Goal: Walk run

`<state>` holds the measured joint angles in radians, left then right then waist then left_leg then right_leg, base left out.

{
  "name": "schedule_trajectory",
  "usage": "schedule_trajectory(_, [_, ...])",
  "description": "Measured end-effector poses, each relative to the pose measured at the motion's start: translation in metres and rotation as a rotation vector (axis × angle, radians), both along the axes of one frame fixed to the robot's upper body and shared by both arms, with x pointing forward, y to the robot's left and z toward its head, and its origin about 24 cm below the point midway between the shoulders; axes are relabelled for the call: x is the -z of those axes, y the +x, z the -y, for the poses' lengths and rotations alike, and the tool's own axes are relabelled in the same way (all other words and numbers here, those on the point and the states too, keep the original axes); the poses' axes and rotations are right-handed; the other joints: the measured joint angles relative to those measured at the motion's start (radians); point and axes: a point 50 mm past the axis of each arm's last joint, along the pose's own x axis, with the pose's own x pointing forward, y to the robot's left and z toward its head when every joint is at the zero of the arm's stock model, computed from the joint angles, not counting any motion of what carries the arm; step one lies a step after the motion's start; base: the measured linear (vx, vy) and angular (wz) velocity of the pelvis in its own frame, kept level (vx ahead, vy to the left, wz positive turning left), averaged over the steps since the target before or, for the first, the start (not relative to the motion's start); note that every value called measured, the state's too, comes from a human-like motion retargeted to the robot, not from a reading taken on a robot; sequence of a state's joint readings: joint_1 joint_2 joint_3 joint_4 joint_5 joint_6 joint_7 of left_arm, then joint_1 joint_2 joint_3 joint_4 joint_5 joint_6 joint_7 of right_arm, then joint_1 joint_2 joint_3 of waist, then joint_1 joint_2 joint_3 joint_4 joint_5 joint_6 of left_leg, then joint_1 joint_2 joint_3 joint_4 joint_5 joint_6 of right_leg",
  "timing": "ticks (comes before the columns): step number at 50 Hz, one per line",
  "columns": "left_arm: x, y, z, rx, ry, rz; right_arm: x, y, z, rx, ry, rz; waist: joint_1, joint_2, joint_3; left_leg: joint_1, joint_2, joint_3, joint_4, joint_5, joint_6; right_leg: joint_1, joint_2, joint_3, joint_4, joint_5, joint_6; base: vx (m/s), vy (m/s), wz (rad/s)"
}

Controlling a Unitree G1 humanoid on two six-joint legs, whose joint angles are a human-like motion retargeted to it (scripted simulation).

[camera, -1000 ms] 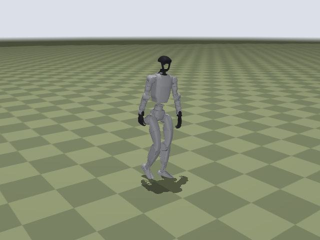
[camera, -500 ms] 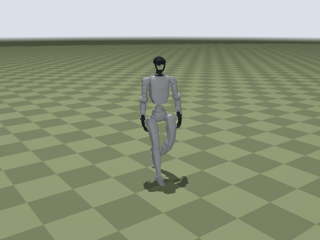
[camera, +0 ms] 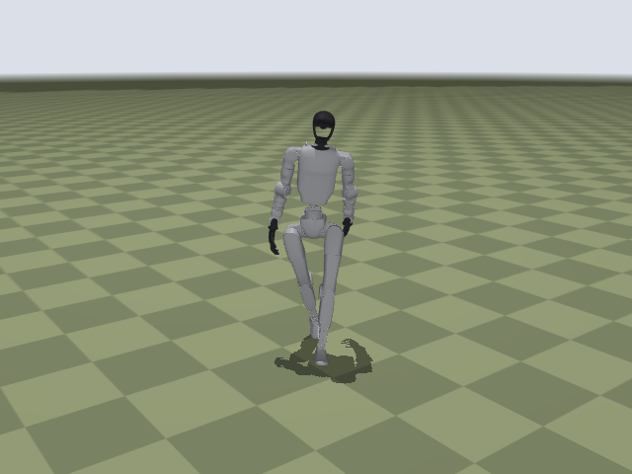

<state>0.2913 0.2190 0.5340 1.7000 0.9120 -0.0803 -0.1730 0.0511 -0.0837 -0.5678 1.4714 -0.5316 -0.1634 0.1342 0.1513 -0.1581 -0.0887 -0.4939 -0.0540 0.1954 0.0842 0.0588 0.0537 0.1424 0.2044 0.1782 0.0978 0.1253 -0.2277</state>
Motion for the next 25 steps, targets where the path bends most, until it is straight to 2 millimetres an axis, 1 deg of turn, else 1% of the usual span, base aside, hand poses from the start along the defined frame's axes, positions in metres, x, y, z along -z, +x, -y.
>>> schedule_trajectory(2, [0.001,0.007,-0.008,-0.03,0.035,0.014,0.001,-0.04,-0.015,-0.019,0.069,-0.126,0.034,-0.037,-0.024,0.01,-0.03,-0.083,0.02,0.042,0.015,0.004,-0.034,-0.032,0.057,0.139,0.098,1.11,-0.17,-1.01])
schedule_trajectory(3, [0.001,0.01,-0.012,-0.06,0.051,0.019,0.0,-0.059,-0.024,-0.037,0.097,-0.194,0.026,-0.061,-0.038,0.008,-0.06,-0.131,0.049,0.011,0.038,-0.001,-0.053,-0.046,0.095,0.228,0.173,1.11,-0.21,-0.53])
schedule_trajectory(5, [0.002,0.019,-0.019,-0.132,0.072,0.033,-0.005,-0.093,-0.037,-0.077,0.138,-0.326,-0.01,-0.076,-0.054,0.009,-0.056,-0.154,0.109,-0.036,0.054,-0.037,-0.035,-0.022,0.226,0.396,0.347,1.06,-0.26,-0.04])
schedule_trajectory(6, [0.004,0.027,-0.022,-0.158,0.073,0.05,-0.008,-0.105,-0.038,-0.096,0.155,-0.376,-0.04,-0.076,-0.047,0.052,-0.047,-0.089,0.116,-0.061,0.067,-0.091,-0.02,-0.038,0.392,0.397,0.43,1.04,-0.36,0.28])
schedule_trajectory(7, [0.005,0.037,-0.024,-0.179,0.074,0.072,-0.01,-0.114,-0.04,-0.114,0.176,-0.418,-0.065,-0.073,-0.042,0.095,-0.034,-0.04,0.119,-0.088,0.07,-0.142,-0.011,-0.074,0.541,0.398,0.486,0.89,-0.54,0.16])
schedule_trajectory(8, [0.008,0.05,-0.028,-0.19,0.077,0.106,-0.012,-0.12,-0.042,-0.133,0.204,-0.447,-0.082,-0.066,-0.041,0.138,-0.012,-0.023,0.114,-0.118,0.056,-0.187,-0.013,-0.148,0.653,0.398,0.488,0.7,-0.5,-0.46])
schedule_trajectory(10, [0.013,0.079,-0.03,-0.183,0.088,0.187,-0.015,-0.129,-0.046,-0.165,0.268,-0.491,-0.075,-0.01,-0.057,0.178,0.025,-0.081,0.097,-0.159,0.055,-0.254,0.018,-0.14,0.681,0.398,0.486,0.6,-0.13,-1.31])
schedule_trajectory(12, [0.018,0.112,-0.029,-0.121,0.092,0.293,-0.016,-0.132,-0.044,-0.165,0.294,-0.51,-0.066,0.053,-0.067,0.218,0.076,-0.046,0.07,-0.176,0.062,-0.341,0.025,-0.133,0.68,0.312,0.42,0.71,0.14,-1.12])
schedule_trajectory(13, [0.02,0.13,-0.028,-0.075,0.088,0.35,-0.016,-0.133,-0.043,-0.154,0.287,-0.507,-0.088,0.077,-0.067,0.25,0.09,-0.021,0.051,-0.182,0.06,-0.385,0.016,-0.151,0.688,0.253,0.389,0.74,0.04,-0.07])
schedule_trajectory(15, [0.02,0.164,-0.027,0.027,0.073,0.467,-0.014,-0.13,-0.039,-0.124,0.241,-0.473,-0.153,0.119,-0.063,0.306,0.091,-0.03,0.02,-0.2,0.055,-0.474,-0.016,-0.181,0.67,0.152,0.349,0.75,-0.02,0.57])
schedule_trajectory(17, [0.017,0.196,-0.028,0.124,0.054,0.576,-0.012,-0.125,-0.035,-0.09,0.173,-0.421,-0.204,0.14,-0.058,0.355,0.075,-0.037,0.0,-0.224,0.05,-0.542,-0.067,-0.182,0.584,0.075,0.331,0.7,-0.04,0.31])
schedule_trajectory(18, [0.014,0.211,-0.029,0.171,0.047,0.627,-0.01,-0.121,-0.034,-0.069,0.142,-0.395,-0.224,0.143,-0.054,0.382,0.064,-0.025,-0.01,-0.236,0.048,-0.565,-0.102,-0.18,0.517,0.047,0.333,0.71,-0.09,0.1])
schedule_trajectory(20, [0.007,0.237,-0.032,0.256,0.041,0.713,-0.008,-0.115,-0.033,-0.02,0.098,-0.355,-0.26,0.142,-0.045,0.436,0.036,-0.01,-0.023,-0.262,0.044,-0.594,-0.155,-0.151,0.352,0.034,0.327,0.67,-0.12,0.05])
schedule_trajectory(22, [-0.001,0.259,-0.037,0.326,0.051,0.776,-0.006,-0.109,-0.038,0.04,0.092,-0.327,-0.288,0.14,-0.031,0.493,0.015,-0.01,-0.03,-0.287,0.035,-0.609,-0.231,-0.175,0.186,0.027,0.302,0.7,-0.18,0.09])
schedule_trajectory(23, [-0.005,0.267,-0.04,0.354,0.06,0.798,-0.006,-0.107,-0.041,0.069,0.102,-0.318,-0.3,0.142,-0.025,0.52,0.012,-0.009,-0.033,-0.298,0.026,-0.618,-0.265,-0.202,0.111,0.005,0.289,0.77,-0.24,0.14])
schedule_trajectory(25, [-0.01,0.28,-0.044,0.395,0.081,0.829,-0.005,-0.103,-0.049,0.117,0.144,-0.307,-0.324,0.156,-0.018,0.567,0.022,0.0,-0.038,-0.314,0.002,-0.641,-0.284,-0.218,-0.037,0.0,0.263,0.82,-0.29,0.05])
